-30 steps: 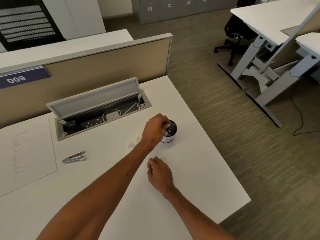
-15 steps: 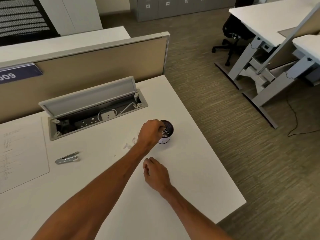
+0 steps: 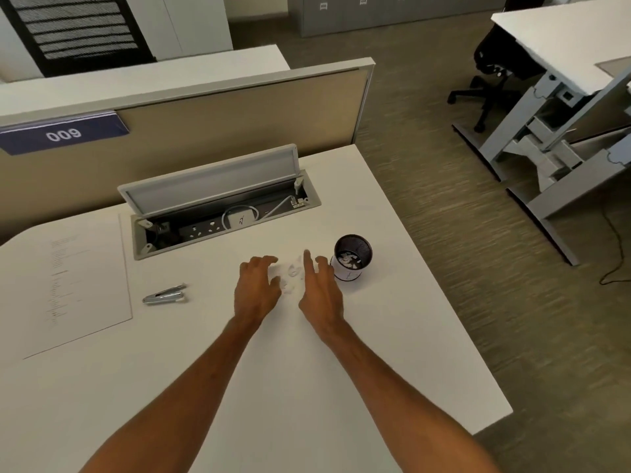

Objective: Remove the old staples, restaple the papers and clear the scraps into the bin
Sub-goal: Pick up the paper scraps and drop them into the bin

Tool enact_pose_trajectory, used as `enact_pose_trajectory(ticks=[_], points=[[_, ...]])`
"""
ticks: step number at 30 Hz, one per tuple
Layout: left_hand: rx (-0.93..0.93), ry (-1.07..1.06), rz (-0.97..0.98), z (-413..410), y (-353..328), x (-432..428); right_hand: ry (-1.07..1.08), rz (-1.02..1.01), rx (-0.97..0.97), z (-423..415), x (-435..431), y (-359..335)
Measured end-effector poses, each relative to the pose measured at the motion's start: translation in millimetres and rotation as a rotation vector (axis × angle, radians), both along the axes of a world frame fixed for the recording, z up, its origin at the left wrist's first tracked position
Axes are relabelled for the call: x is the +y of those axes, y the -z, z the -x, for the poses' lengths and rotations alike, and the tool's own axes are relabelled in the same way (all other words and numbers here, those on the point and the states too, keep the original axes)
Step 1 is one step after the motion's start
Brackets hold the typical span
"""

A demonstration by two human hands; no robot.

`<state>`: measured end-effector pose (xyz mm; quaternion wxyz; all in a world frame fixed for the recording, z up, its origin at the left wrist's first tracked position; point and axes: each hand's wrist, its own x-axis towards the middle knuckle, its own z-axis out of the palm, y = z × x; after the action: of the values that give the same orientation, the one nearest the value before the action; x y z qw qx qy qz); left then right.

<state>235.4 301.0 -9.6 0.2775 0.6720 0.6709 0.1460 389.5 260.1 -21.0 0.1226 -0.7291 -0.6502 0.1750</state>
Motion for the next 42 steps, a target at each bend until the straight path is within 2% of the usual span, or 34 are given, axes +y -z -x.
enact_pose_trajectory(ticks=[2,5,17,24,30,33,37,40,42], points=[[0.068,0.095,0.051,9.5,7.8,-3.1,-0.019,0.092,-0.096,1.8,13.0,-0.9],[0.104,0.154,0.069,12.7,14.3,-4.8,-0.024,0.133,-0.136,2.9,26.0,-0.6],[-0.021,0.113,-0.008,13.5,29.6,-16.1,-0.234,-0.052,-0.113,7.6,18.0,14.8],[-0.003,0.111,0.003,13.8,30.8,-25.3,-0.260,-0.148,-0.106,9.3,2.5,18.8],[-0.057,0.086,-0.067,19.4,26.4,-34.0,-0.113,-0.173,0.034,3.8,2.2,10.0],[-0.111,-0.008,-0.121,24.8,22.5,-36.8,-0.066,-0.274,0.137,-2.9,4.5,-15.6],[-0.095,-0.026,-0.113,37.9,23.7,-43.7,0.022,-0.434,0.263,-20.9,13.8,-61.3],[-0.057,0.008,-0.124,42.5,23.0,-51.1,0.136,-0.531,0.268,-49.1,23.2,-91.4],[-0.032,0.018,-0.139,42.9,20.8,-55.9,0.216,-0.522,0.243,-71.7,28.7,-99.9]])
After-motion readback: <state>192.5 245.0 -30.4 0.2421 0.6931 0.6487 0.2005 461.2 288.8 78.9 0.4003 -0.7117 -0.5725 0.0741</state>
